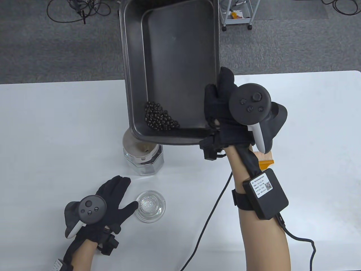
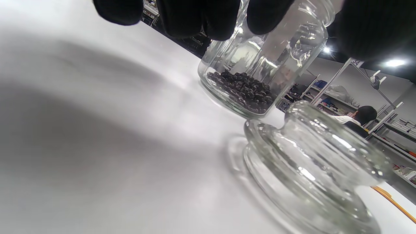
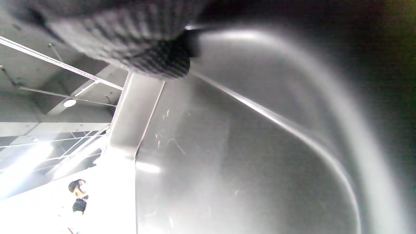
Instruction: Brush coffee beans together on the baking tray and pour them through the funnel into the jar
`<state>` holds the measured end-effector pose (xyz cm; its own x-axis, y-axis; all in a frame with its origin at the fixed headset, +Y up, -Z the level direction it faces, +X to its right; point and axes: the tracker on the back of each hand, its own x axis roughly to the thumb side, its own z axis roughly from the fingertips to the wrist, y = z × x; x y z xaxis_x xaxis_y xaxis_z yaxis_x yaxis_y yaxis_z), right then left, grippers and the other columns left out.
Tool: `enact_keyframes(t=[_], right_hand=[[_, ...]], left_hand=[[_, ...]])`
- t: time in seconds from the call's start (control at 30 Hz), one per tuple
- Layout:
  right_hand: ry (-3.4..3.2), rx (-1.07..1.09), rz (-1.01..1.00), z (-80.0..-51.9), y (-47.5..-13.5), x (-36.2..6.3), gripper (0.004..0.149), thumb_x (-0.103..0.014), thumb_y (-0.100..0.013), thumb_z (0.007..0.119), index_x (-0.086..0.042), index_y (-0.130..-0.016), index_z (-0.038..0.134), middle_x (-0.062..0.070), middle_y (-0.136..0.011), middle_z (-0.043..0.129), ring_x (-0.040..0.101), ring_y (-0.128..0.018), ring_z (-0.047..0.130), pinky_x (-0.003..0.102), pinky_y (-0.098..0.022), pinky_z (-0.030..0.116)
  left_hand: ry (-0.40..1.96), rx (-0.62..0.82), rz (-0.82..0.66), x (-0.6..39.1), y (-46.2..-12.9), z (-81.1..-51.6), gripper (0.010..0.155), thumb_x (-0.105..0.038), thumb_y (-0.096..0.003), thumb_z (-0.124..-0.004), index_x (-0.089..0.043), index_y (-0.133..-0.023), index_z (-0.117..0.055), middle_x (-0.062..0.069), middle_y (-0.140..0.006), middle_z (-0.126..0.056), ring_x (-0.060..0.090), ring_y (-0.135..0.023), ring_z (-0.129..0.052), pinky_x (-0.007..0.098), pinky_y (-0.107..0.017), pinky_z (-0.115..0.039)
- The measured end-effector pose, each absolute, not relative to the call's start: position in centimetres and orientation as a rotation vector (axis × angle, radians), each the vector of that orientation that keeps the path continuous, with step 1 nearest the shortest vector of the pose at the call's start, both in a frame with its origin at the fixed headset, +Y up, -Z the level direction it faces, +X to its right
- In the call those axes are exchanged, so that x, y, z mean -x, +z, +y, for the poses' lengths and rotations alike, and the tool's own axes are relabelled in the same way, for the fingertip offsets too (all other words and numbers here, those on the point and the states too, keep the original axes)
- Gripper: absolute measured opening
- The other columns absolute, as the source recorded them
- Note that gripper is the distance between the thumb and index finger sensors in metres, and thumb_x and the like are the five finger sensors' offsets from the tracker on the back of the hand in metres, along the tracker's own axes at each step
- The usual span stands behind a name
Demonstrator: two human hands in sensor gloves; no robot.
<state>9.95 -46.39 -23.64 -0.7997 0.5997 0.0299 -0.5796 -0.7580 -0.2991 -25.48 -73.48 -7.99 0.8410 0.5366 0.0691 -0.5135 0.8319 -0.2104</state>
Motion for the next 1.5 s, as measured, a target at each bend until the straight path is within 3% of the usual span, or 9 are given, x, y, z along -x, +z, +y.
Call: enact_keyframes(t=[0.83, 0.93, 1.03, 1.17, 1.2, 1.27, 1.4, 1.5], right_hand=[[2.506, -0.013, -0.533, -46.1, -22.9, -8.4, 0.027, -0.032, -0.066, 0.091, -0.034, -0.086, 0.074, -0.002, -0.082, 0.094, 0.014, -0.043, 0.100, 0.001, -0.018, 0.097], [2.492, -0.034, -0.503, -46.0, -22.9, -8.1, 0.025, -0.031, -0.066, 0.091, -0.030, -0.085, 0.076, 0.000, -0.080, 0.095, 0.014, -0.041, 0.100, -0.001, -0.020, 0.098], [2.518, -0.033, -0.531, -46.2, -22.9, -8.0, 0.026, -0.032, -0.066, 0.090, -0.034, -0.086, 0.074, -0.002, -0.082, 0.094, 0.014, -0.043, 0.100, 0.001, -0.018, 0.097], [2.491, -0.050, -0.518, -46.0, -22.9, -7.8, 0.024, -0.031, -0.066, 0.091, -0.029, -0.085, 0.077, 0.000, -0.079, 0.095, 0.013, -0.041, 0.100, -0.002, -0.015, 0.099], [2.490, -0.056, -0.500, -46.1, -22.9, -8.0, 0.024, -0.031, -0.066, 0.090, -0.030, -0.085, 0.076, -0.001, -0.080, 0.095, 0.014, -0.041, 0.100, -0.002, -0.020, 0.097], [2.499, -0.041, -0.529, -46.1, -22.9, -8.0, 0.026, -0.032, -0.066, 0.090, -0.035, -0.086, 0.073, -0.002, -0.082, 0.094, 0.014, -0.043, 0.100, 0.002, -0.018, 0.097], [2.470, -0.050, -0.557, -45.8, -22.7, -7.9, 0.024, -0.031, -0.066, 0.090, -0.029, -0.085, 0.076, 0.000, -0.079, 0.095, 0.014, -0.041, 0.100, -0.002, -0.014, 0.098], [2.490, -0.047, -0.595, -45.8, -22.6, -8.0, 0.026, -0.032, -0.066, 0.090, -0.034, -0.086, 0.074, -0.002, -0.082, 0.094, 0.013, -0.043, 0.100, 0.002, -0.018, 0.097]], left_hand=[[0.549, 0.188, -0.130, 25.4, -7.9, -73.5, 0.083, -0.078, -0.0445, -0.078, -0.043, -0.112, -0.045, -0.002, -0.124, -0.048, 0.033, -0.115, -0.052, 0.063, -0.080, -0.049], [0.547, 0.188, -0.131, 25.4, -7.9, -73.5, 0.083, -0.078, -0.0444, -0.078, -0.043, -0.112, -0.045, -0.002, -0.124, -0.048, 0.033, -0.114, -0.052, 0.063, -0.080, -0.049], [0.545, 0.188, -0.132, 25.4, -7.9, -73.5, 0.083, -0.078, -0.0443, -0.078, -0.043, -0.112, -0.045, -0.002, -0.124, -0.049, 0.033, -0.114, -0.052, 0.063, -0.080, -0.049], [0.547, 0.188, -0.132, 25.4, -7.9, -73.5, 0.083, -0.078, -0.0445, -0.078, -0.043, -0.112, -0.045, -0.002, -0.124, -0.048, 0.033, -0.115, -0.052, 0.063, -0.080, -0.049], [0.544, 0.188, -0.133, 25.3, -7.9, -73.5, 0.083, -0.078, -0.0445, -0.078, -0.043, -0.112, -0.045, -0.002, -0.124, -0.049, 0.033, -0.115, -0.052, 0.063, -0.080, -0.049], [0.546, 0.188, -0.133, 25.3, -7.9, -73.5, 0.083, -0.078, -0.0445, -0.078, -0.043, -0.112, -0.045, -0.002, -0.124, -0.048, 0.033, -0.115, -0.052, 0.063, -0.080, -0.049], [0.547, 0.189, -0.132, 25.3, -7.9, -73.5, 0.083, -0.078, -0.0444, -0.078, -0.043, -0.112, -0.045, -0.002, -0.124, -0.049, 0.033, -0.115, -0.052, 0.063, -0.080, -0.049], [0.547, 0.188, -0.132, 25.3, -7.9, -73.5, 0.083, -0.078, -0.0444, -0.078, -0.043, -0.112, -0.045, -0.002, -0.124, -0.048, 0.033, -0.115, -0.052, 0.063, -0.080, -0.049]])
